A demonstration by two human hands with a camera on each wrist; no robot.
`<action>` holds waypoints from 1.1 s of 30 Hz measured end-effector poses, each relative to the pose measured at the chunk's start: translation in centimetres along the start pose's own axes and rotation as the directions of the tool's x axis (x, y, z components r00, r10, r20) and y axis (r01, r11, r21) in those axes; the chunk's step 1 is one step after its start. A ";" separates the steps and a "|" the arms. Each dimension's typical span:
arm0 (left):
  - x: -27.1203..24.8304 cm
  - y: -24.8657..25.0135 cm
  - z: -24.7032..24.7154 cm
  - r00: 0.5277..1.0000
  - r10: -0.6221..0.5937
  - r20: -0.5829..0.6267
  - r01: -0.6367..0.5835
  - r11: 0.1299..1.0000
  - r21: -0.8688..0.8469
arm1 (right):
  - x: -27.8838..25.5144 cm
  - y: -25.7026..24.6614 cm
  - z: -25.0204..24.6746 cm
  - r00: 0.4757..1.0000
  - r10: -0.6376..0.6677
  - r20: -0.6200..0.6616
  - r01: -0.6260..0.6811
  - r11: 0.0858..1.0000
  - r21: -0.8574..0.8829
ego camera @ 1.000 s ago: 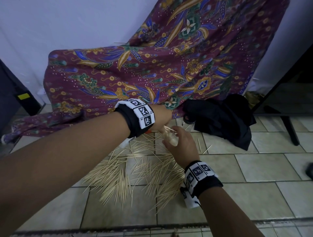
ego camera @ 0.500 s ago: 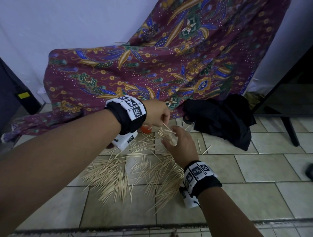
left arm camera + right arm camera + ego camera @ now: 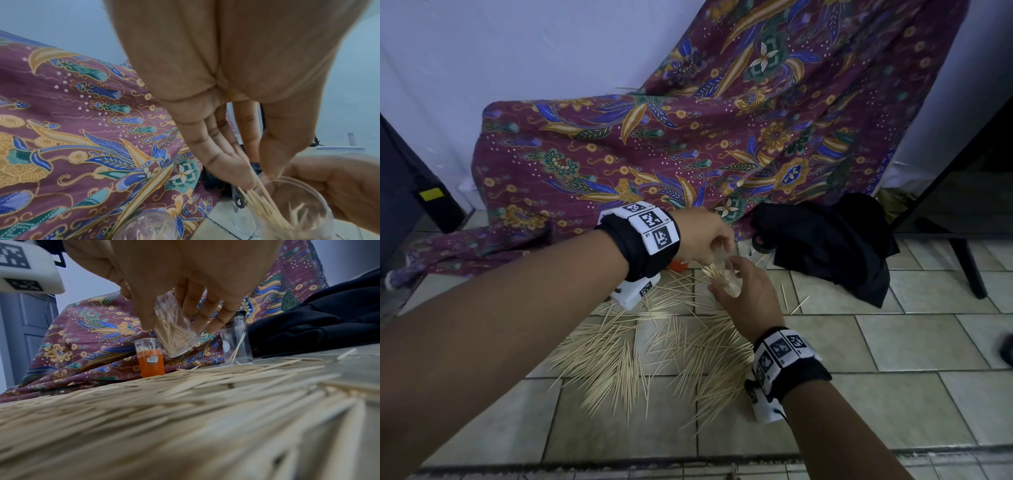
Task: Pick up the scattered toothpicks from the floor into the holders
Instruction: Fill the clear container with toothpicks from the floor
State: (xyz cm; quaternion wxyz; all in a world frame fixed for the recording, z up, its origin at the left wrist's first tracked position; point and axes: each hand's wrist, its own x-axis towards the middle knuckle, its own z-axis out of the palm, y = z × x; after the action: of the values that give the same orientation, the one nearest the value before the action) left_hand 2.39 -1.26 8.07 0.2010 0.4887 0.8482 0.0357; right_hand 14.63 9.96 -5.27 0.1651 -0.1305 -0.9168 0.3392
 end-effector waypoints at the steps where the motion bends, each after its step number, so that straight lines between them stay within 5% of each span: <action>1: -0.1 0.0 -0.1 1.000 0.004 -0.016 -0.004 1.000 -0.020 | 0.0 0.0 0.0 1.000 0.002 -0.002 -0.002 1.000 0.003; 6: -0.9 -1.0 -0.7 0.992 0.018 -0.128 -0.025 0.998 -0.053 | -0.1 -0.1 0.0 1.000 -0.009 -0.024 0.010 0.999 0.034; 19: -1.5 -2.6 1.0 0.991 -0.013 -0.132 -0.004 0.992 -0.126 | -0.1 -0.1 -0.1 0.999 -0.001 -0.050 0.003 0.999 0.035; 24: -2.1 -3.8 3.3 0.996 -0.075 -0.046 0.073 0.997 -0.033 | 0.0 0.1 -0.1 0.999 0.005 -0.051 -0.003 1.000 0.030; 29: -2.3 -4.8 8.6 0.978 -0.131 0.162 0.107 0.983 0.149 | -0.1 -0.1 -0.1 0.999 0.001 -0.051 0.001 1.000 0.027; 33: -2.1 -5.6 11.1 0.978 -0.154 0.141 0.126 0.973 0.194 | -0.1 -0.3 -0.1 0.999 0.005 -0.047 -0.004 1.000 0.018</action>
State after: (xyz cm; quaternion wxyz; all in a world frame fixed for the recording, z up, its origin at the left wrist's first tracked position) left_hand 2.96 -7.47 -2.84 0.2225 0.4453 0.8621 -0.0953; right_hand 14.72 9.70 -5.03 0.1872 -0.1393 -0.9092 0.3448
